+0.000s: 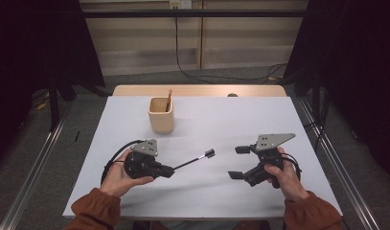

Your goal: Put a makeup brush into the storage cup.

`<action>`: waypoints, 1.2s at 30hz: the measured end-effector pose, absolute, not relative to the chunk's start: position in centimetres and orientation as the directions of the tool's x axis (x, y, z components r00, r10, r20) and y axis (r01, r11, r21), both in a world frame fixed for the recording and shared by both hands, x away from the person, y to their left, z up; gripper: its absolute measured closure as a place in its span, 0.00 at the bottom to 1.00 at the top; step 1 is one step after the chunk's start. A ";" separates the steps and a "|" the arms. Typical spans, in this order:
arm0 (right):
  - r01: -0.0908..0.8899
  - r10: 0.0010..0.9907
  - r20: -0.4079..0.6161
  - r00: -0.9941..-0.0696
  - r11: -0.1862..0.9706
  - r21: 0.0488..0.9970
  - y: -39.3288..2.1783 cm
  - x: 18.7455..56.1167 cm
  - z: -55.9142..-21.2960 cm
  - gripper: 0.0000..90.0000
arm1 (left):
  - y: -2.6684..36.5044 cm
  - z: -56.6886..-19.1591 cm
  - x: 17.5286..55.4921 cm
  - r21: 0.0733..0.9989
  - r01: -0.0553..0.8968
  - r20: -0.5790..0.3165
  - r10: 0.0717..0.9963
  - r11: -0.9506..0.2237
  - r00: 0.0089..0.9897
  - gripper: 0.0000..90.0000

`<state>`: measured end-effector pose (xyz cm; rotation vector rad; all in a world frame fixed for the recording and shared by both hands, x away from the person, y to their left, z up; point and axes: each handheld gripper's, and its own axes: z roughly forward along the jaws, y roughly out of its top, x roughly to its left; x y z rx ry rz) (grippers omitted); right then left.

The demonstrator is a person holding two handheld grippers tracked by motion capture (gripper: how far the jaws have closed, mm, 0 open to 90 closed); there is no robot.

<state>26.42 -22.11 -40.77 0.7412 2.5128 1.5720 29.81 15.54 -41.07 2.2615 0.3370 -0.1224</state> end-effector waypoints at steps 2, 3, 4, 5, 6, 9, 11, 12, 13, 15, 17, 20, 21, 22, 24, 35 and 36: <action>0.344 0.439 0.173 -0.881 0.346 0.873 -22.0 26.4 -40.7 0.09 | 15.5 -41.1 29.8 0.742 0.284 -0.197 0.208 -0.608 0.958 0.95; 0.344 0.439 0.175 -0.881 0.342 0.874 -22.0 26.4 -40.7 0.09 | 15.6 -41.0 29.8 0.750 0.289 -0.198 0.214 -0.595 0.956 0.95; 0.342 0.440 0.173 -0.881 0.343 0.875 -22.0 26.4 -40.7 0.09 | 15.7 -40.9 29.7 0.762 0.292 -0.200 0.219 -0.578 0.955 0.95; 0.341 0.443 0.169 -0.881 0.344 0.875 -22.0 26.4 -40.7 0.09 | 15.8 -40.8 29.7 0.769 0.291 -0.198 0.222 -0.569 0.955 0.95; 0.341 0.444 0.170 -0.880 0.341 0.876 -22.0 26.4 -40.8 0.09 | 15.9 -40.8 29.7 0.776 0.290 -0.191 0.230 -0.560 0.954 0.95; 0.340 0.449 0.169 -0.877 0.332 0.880 -22.0 26.4 -40.7 0.09 | 16.2 -40.6 29.5 0.800 0.290 -0.185 0.243 -0.525 0.952 0.95; 0.337 0.454 0.165 -0.876 0.329 0.882 -22.0 26.3 -40.7 0.09 | 16.4 -40.6 29.5 0.812 0.293 -0.189 0.248 -0.505 0.950 0.95; 0.336 0.452 0.166 -0.876 0.327 0.883 -22.0 26.3 -40.7 0.09 | 16.4 -40.7 29.4 0.820 0.293 -0.187 0.252 -0.493 0.949 0.95; 0.335 0.454 0.165 -0.876 0.325 0.885 -21.9 26.3 -40.7 0.09 | 16.5 -40.7 29.4 0.824 0.291 -0.187 0.252 -0.486 0.949 0.95; 0.332 0.455 0.162 -0.875 0.322 0.887 -21.9 26.3 -40.7 0.09 | 16.5 -40.7 29.3 0.832 0.291 -0.183 0.261 -0.472 0.948 0.95; 0.332 0.451 0.169 -0.877 0.314 0.889 -21.9 26.3 -40.7 0.09 | 16.5 -40.7 29.3 0.842 0.291 -0.186 0.261 -0.455 0.947 0.95; 0.321 0.438 0.166 -0.884 0.308 0.895 -21.8 26.3 -40.7 0.10 | 16.5 -40.8 29.2 0.853 0.291 -0.191 0.260 -0.433 0.946 0.95; 0.317 0.431 0.165 -0.887 0.309 0.897 -21.8 26.3 -40.7 0.10 | 16.4 -40.8 29.2 0.856 0.294 -0.196 0.259 -0.425 0.946 0.95; 0.317 0.426 0.168 -0.889 0.309 0.897 -21.8 26.3 -40.7 0.10 | 16.4 -40.8 29.1 0.859 0.289 -0.189 0.262 -0.423 0.946 0.95; 0.315 0.420 0.170 -0.891 0.304 0.899 -21.8 26.3 -40.7 0.10 | 16.3 -40.9 29.0 0.865 0.280 -0.181 0.262 -0.416 0.948 0.95; 0.299 0.398 0.163 -0.903 0.307 0.904 -21.3 26.3 -40.7 0.11 | 16.0 -41.1 28.6 0.909 0.252 -0.160 0.280 -0.332 0.947 0.95; 0.299 0.395 0.166 -0.904 0.305 0.904 -21.2 26.3 -40.7 0.11 | 16.0 -41.1 28.5 0.912 0.246 -0.155 0.279 -0.328 0.948 0.95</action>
